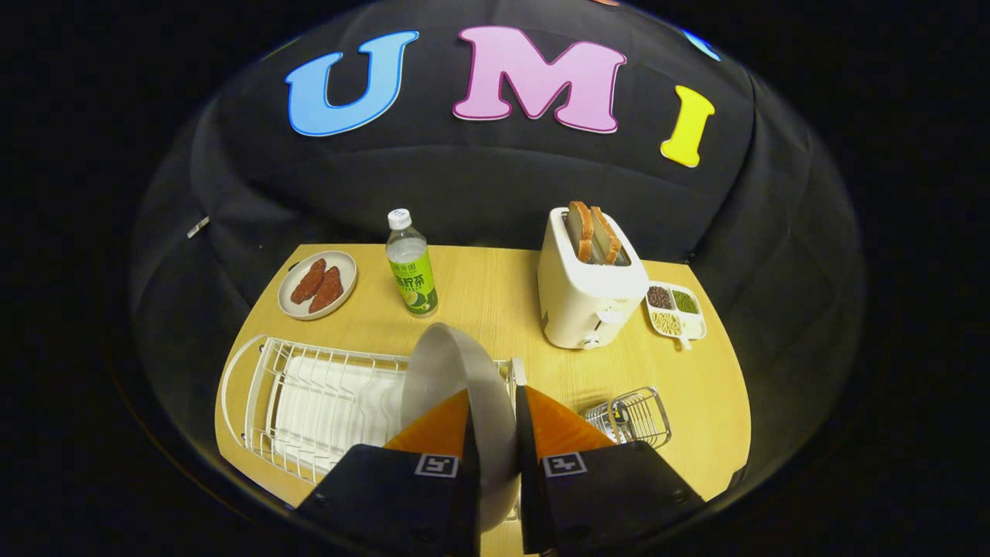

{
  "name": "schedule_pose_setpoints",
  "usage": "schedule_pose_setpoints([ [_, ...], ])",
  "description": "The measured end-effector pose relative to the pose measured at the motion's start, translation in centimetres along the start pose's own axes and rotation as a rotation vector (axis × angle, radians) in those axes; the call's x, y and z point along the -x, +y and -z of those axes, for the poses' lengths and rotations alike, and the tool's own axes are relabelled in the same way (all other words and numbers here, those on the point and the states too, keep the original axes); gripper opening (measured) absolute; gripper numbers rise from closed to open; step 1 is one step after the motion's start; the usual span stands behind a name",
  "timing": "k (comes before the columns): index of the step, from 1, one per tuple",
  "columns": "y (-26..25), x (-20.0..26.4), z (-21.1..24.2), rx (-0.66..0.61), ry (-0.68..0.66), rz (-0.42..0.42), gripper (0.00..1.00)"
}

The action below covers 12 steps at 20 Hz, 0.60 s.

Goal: Take the plate from the dish rack, then take the spoon from the basket and place it into the plate.

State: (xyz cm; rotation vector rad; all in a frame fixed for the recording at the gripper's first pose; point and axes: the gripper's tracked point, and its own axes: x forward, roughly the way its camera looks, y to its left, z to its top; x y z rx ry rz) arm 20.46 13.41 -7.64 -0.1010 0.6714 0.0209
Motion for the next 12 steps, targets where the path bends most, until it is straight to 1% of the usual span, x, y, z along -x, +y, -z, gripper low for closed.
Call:
schedule_pose_setpoints([
  [2,-0.4,0.8,0.0,-0.013,-0.013,-0.024,0.25],
  [5,-0.8,2.8,0.6,-0.078,-0.009,-0.113,0.25],
  [7,-1.7,4.4,1.2,-0.098,-0.019,-0.164,0.24],
  [12,-4.3,8.4,4.5,-0.113,-0.028,-0.232,0.24],
])
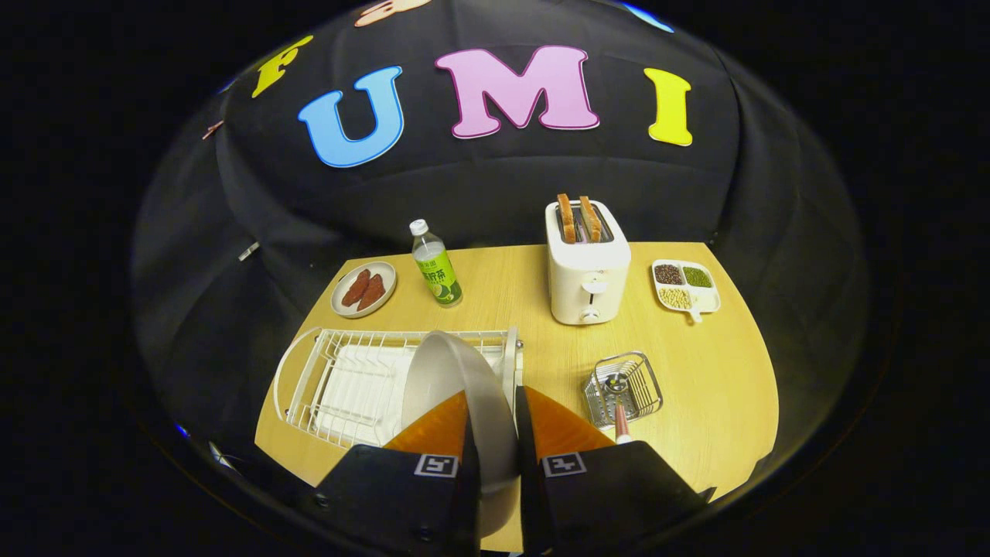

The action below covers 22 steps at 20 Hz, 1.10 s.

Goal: Take the plate from the dish rack, then take the spoon from the basket and place it into the plate.

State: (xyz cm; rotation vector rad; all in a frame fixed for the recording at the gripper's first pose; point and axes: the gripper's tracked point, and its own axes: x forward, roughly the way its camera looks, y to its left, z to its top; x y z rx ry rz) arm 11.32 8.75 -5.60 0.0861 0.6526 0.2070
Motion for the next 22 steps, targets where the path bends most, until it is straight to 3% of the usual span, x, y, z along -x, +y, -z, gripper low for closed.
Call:
schedule_pose_setpoints([
  [5,-3.1,4.3,4.1,0.0,0.022,-0.037,0.25],
  [10,-7.2,6.9,8.1,-0.088,0.054,-0.032,0.25],
  [18,-13.8,3.9,14.8,-0.171,0.145,-0.017,0.24],
  [22,-15.2,0.2,17.6,-0.177,0.198,-0.069,0.25],
])
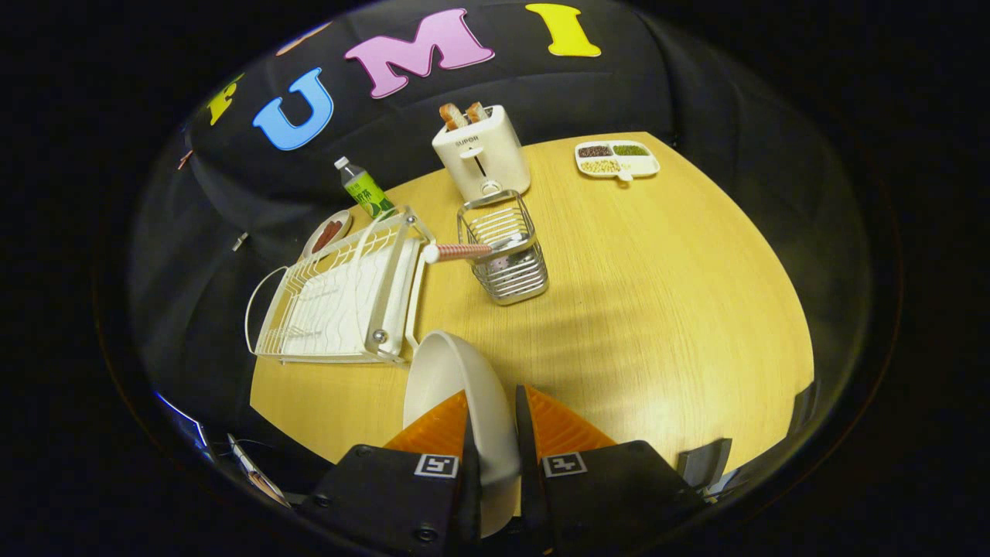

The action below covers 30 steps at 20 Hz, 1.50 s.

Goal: Take the plate from the dish rack, then take the spoon from the basket and place it into the plate.

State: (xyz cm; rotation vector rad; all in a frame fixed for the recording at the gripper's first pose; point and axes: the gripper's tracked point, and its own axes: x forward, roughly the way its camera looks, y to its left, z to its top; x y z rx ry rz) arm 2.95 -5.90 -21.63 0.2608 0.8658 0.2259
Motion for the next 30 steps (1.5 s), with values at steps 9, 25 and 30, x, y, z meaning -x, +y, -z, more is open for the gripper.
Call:
schedule_pose_setpoints([
  [9,-2.3,-4.4,0.4,0.015,0.062,-0.056,0.32],
  [25,7.2,-0.9,-12.3,0.502,-0.477,-0.237,0.99],
  [30,6.6,-5.4,-14.1,0.455,-0.509,-0.195,0.98],
])
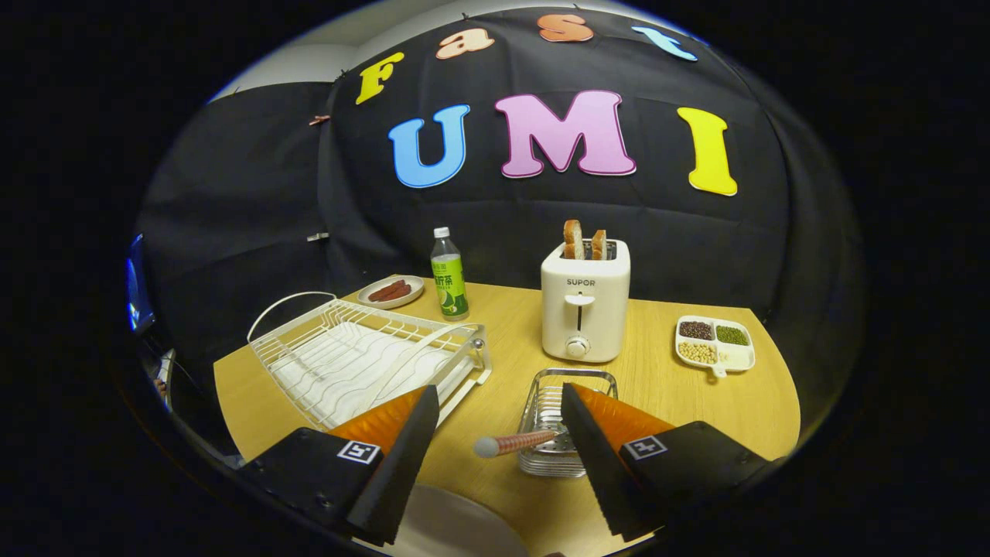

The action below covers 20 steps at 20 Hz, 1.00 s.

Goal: Take the plate from the dish rack, then take the spoon from the basket and place it into the plate.

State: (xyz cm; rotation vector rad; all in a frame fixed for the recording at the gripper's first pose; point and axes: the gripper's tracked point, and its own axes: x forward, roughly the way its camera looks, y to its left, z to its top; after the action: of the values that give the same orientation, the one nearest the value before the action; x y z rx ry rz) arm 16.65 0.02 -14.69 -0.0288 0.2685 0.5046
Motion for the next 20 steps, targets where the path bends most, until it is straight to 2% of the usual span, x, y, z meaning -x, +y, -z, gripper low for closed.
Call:
schedule_pose_setpoints([
  [1,-0.3,-0.6,0.3,-0.003,-0.007,0.008,0.88],
  [4,-0.9,-1.8,0.6,-0.021,-0.024,0.017,0.7],
  [5,-0.6,-1.9,0.5,-0.035,-0.03,0.005,0.72],
  [9,-0.8,-2.5,0.7,-0.003,-0.052,0.012,0.56],
  [11,-0.7,-2.6,1.6,-0.023,-0.033,0.012,0.55],
  [12,-0.9,-2.5,1.2,-0.032,-0.054,0.024,0.55],
  [16,-2.8,-1.7,0.1,-0.075,-0.085,0.065,0.42],
  [20,-6.2,-1.5,-1.9,-0.074,-0.136,0.169,0.27],
])
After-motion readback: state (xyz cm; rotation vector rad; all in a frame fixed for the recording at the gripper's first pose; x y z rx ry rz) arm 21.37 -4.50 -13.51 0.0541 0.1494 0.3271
